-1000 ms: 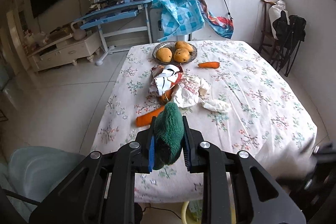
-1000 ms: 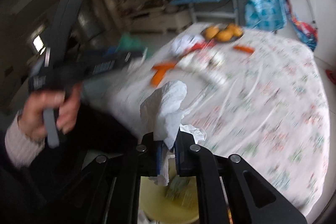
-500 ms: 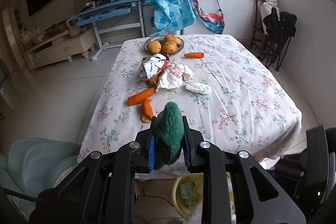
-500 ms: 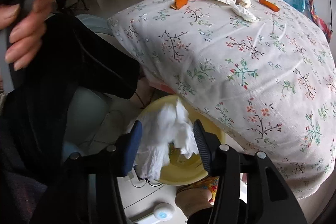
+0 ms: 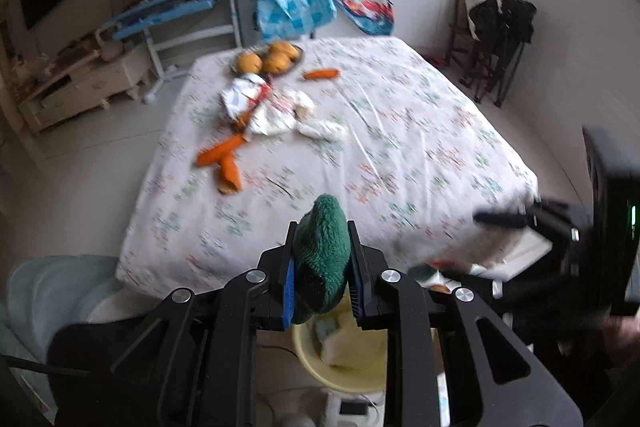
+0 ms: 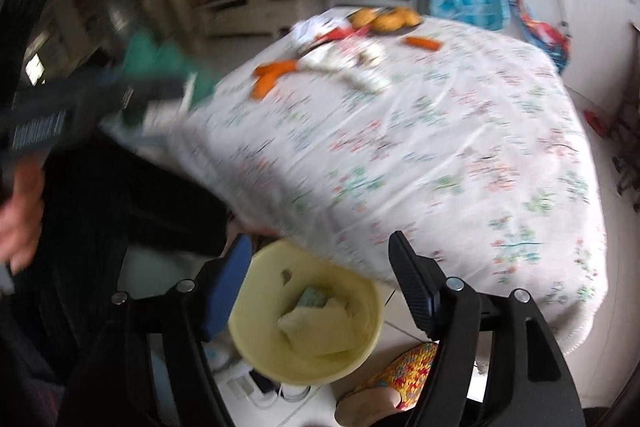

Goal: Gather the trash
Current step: 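Lower the green cloth into the yellow basin and open the left tool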

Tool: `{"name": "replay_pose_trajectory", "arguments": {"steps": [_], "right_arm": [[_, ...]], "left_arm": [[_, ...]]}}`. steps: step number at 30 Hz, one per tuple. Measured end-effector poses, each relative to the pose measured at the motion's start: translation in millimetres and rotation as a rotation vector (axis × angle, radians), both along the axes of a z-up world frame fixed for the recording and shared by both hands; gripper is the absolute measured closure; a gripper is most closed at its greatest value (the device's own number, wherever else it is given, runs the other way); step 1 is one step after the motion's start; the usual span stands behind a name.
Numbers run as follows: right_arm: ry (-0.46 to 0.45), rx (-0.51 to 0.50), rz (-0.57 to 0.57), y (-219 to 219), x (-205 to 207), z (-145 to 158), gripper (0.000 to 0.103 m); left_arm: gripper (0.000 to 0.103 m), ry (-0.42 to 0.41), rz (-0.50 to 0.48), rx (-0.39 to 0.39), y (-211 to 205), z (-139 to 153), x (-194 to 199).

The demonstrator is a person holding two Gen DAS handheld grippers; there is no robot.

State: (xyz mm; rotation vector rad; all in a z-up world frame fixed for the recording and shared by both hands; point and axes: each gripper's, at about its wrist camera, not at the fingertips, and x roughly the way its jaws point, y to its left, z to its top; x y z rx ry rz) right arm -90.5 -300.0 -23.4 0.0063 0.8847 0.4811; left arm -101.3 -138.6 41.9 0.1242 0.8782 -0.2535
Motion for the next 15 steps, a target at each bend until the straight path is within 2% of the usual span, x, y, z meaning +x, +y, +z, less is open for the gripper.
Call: {"name": "replay_pose_trajectory", "arguments": {"steps": [5, 10, 12, 14, 15], "right_arm": [[-0.024, 0.066, -0.091, -18.1, 5.4, 8.1, 0.035], [-0.030, 0.114, -0.137, -30.4, 5.5, 12.4, 0.035], [-0.034, 0.122, -0.149, -32.4, 5.0, 12.4, 0.035], [-0.038, 0.128, -0.160, -33.8, 4.9, 12.3, 0.035], [-0.039, 0.134, -0.166, -35.0, 5.1, 12.6, 0.034]], "left_arm": [[0.082, 0.141, -0.077, -0.044, -18.0, -32.2, -14.1], [0.078, 0.287, -0.151, -0.006, -39.6, -70.3, -21.9], [0.069, 0.320, -0.155, 0.011, -43.9, -78.3, -22.6], [0.049, 0.333, -0.143, 0.034, -45.9, -83.2, -23.3], [0.046, 0.327, -0.136, 0.041, -45.6, -82.0, -23.5]]}}
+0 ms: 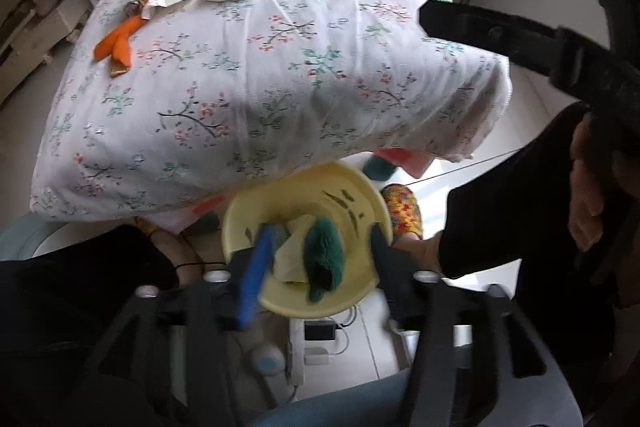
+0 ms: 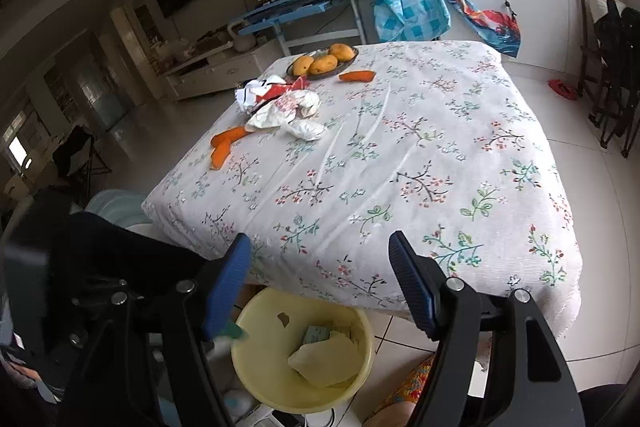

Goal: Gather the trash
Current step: 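Lower the green cloth into the yellow basin and open the left tool, then move both tools back over the table toward the carrot pieces and tissue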

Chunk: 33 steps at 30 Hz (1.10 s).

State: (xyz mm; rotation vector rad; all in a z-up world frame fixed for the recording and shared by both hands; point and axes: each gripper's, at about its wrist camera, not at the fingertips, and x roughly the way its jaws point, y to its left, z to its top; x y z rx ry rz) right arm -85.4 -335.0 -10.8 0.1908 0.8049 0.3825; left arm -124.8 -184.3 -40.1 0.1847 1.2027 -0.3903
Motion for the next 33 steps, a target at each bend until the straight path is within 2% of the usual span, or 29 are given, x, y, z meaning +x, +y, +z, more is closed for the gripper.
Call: {"name": "replay_pose_trajectory", "arguments": {"steps": [2, 5, 9, 14, 33], "right_arm": [[0.000, 0.006, -0.007, -2.3, 1.6, 0.3, 0.034], [0.000, 0.005, -0.011, -1.5, 2.6, -0.5, 0.034], [0.002, 0.001, -0.009, -2.4, 3.0, -1.4, 0.034], [0.002, 0.002, -0.008, -2.1, 3.0, -1.5, 0.034], [0.000, -0.003, 0.003, 1.2, 6.0, -3.7, 0.034]], "left_arm": [[0.037, -0.029, 0.011, 0.029, -0.7, 2.3, -2.4], [0.029, -0.047, 0.022, 0.055, -0.8, 11.1, 0.3], [0.028, -0.040, -0.014, 0.047, -5.9, 15.4, -2.4], [0.025, -0.074, -0.047, 0.067, -14.6, 22.0, -8.7], [0.024, -0.116, -0.023, 0.060, -10.2, 34.0, -7.6]]}}
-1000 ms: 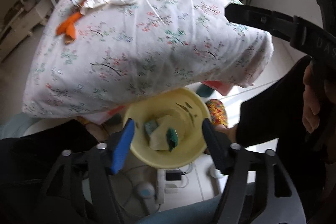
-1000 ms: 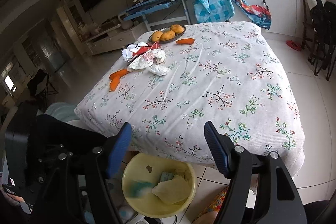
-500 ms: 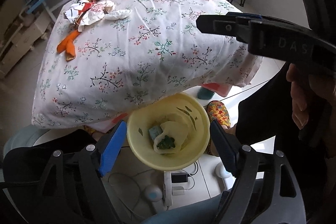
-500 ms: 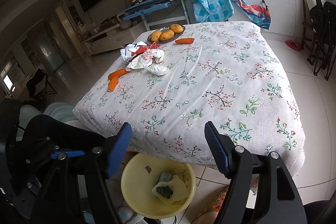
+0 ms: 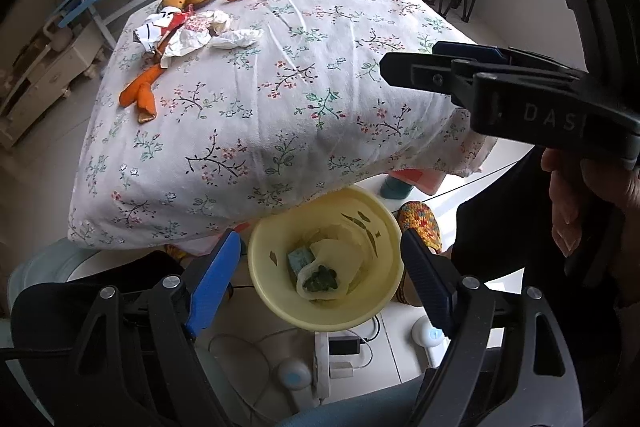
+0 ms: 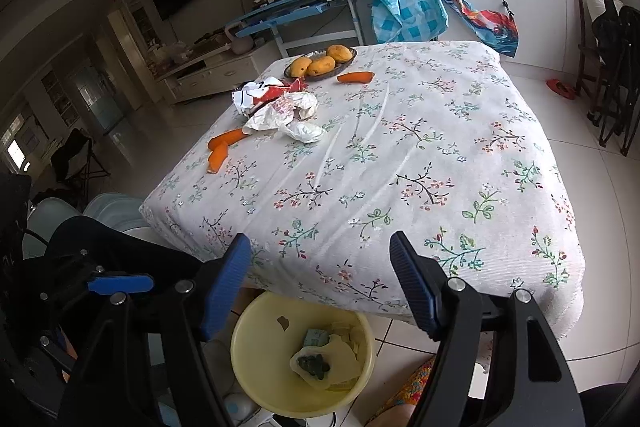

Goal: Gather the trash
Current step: 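Move both tools back over the table toward the carrot pieces and tissue, then grasp a carrot piece with the left tool while the right tool grasps a crumpled tissue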

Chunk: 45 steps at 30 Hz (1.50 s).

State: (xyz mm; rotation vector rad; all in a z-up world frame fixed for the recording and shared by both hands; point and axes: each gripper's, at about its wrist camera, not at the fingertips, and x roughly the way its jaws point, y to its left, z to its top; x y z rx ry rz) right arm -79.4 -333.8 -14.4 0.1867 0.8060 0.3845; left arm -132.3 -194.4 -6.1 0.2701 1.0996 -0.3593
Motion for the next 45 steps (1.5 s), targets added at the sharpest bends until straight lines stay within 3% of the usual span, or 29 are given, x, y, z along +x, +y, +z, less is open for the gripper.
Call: {"name": "replay_pose_trajectory", "arguments": {"steps": [13, 21, 28, 45], "right_arm": [[0.005, -0.011, 0.017, 7.9, 2.4, -1.2, 0.034], [-0.025, -0.071, 0.072, 25.7, 14.4, 7.2, 0.034], [-0.011, -0.093, 0.137, 45.9, 40.8, 4.2, 0.034], [-0.019, -0.240, 0.197, 85.7, 139.9, -12.7, 0.034]], "left_arm": [[0.023, -0.018, 0.043, -0.005, 12.9, -0.9, 9.8], [0.023, -0.094, 0.307, -0.058, 87.2, 9.6, 57.7], [0.023, -0.115, 0.445, -0.100, 133.3, 9.8, 101.6], [0.023, -0.123, 0.498, -0.089, 119.9, -13.9, 186.1]]}}
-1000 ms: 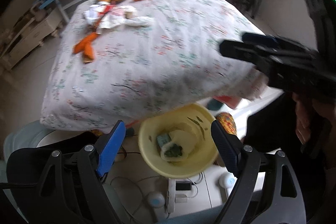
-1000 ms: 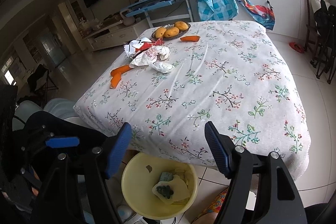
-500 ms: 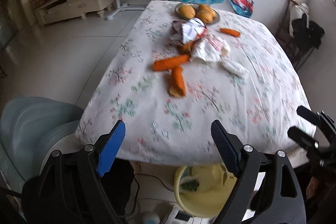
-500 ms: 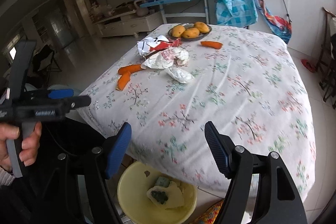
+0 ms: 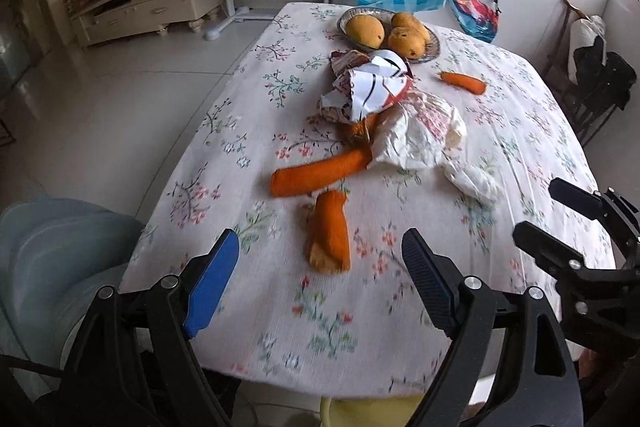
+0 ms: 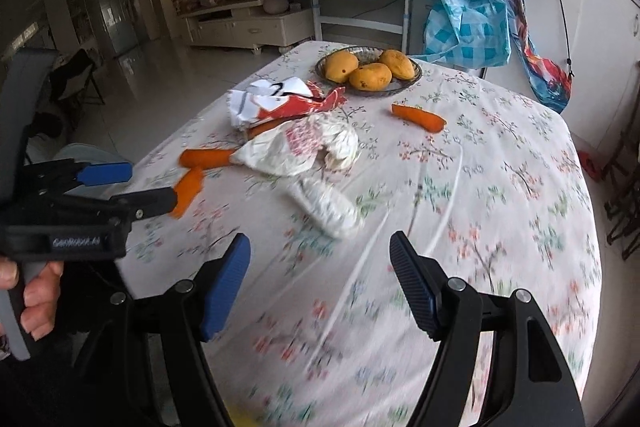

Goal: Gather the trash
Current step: 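Grasp a carrot piece with the left tool while the right tool grasps a crumpled tissue, then carry both items over the yellow basin and open both tools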

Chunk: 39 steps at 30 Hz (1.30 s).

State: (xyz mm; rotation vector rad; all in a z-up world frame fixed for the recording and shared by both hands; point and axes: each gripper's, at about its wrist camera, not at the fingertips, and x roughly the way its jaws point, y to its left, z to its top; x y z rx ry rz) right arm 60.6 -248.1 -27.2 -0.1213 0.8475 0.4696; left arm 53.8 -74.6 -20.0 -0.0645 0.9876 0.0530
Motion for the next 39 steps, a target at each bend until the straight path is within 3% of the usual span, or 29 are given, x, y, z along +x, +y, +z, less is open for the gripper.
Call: {"name": "replay_pose_trajectory", "arguments": {"steps": [6, 13, 15, 17, 18, 19, 24, 29, 36, 38, 39], "right_arm": [[0.032, -0.017, 0.005, 8.7, 25.8, -15.8, 0.039], [0.062, -0.043, 0.017, 16.5, 34.9, -29.7, 0.053], [0.054, -0.056, 0.019, 18.7, 35.3, -31.2, 0.056], [0.046, -0.063, 0.026, 20.3, 35.1, -30.2, 0.066], [0.045, -0.067, 0.029, 20.6, 34.2, -29.2, 0.074], [0.045, -0.069, 0.032, 20.6, 32.9, -28.4, 0.079], [0.033, -0.048, 0.061, 18.3, 8.4, -10.8, 0.082], [0.059, -0.036, 0.129, 13.9, -54.1, 6.7, 0.082], [0.163, -0.070, 0.171, 6.7, -135.2, -11.3, 0.082], [0.203, -0.095, 0.196, 10.0, -148.0, -19.0, 0.078], [0.231, -0.115, 0.211, 11.5, -151.9, -24.1, 0.070]], "left_arm": [[0.024, -0.012, 0.010, -0.006, -3.5, -9.5, 17.8], [0.044, 0.025, -0.008, 0.010, -7.7, -28.8, 28.1], [0.053, 0.018, -0.021, 0.026, -9.9, -29.5, 29.1], [0.080, 0.010, -0.025, 0.029, -10.5, -28.7, 28.2], [0.085, 0.009, -0.031, 0.023, -10.0, -28.5, 28.1], [0.086, 0.011, -0.042, 0.003, -9.1, -27.9, 27.7], [0.089, 0.007, -0.085, -0.051, -10.4, -18.0, 10.6], [0.089, -0.007, -0.148, -0.113, -14.9, 2.6, -28.6], [0.089, 0.023, -0.256, -0.139, -38.9, 9.2, -97.5], [0.089, 0.073, -0.283, -0.162, -45.4, 1.5, -114.1], [0.089, 0.110, -0.304, -0.174, -49.0, -4.1, -119.4]]}}
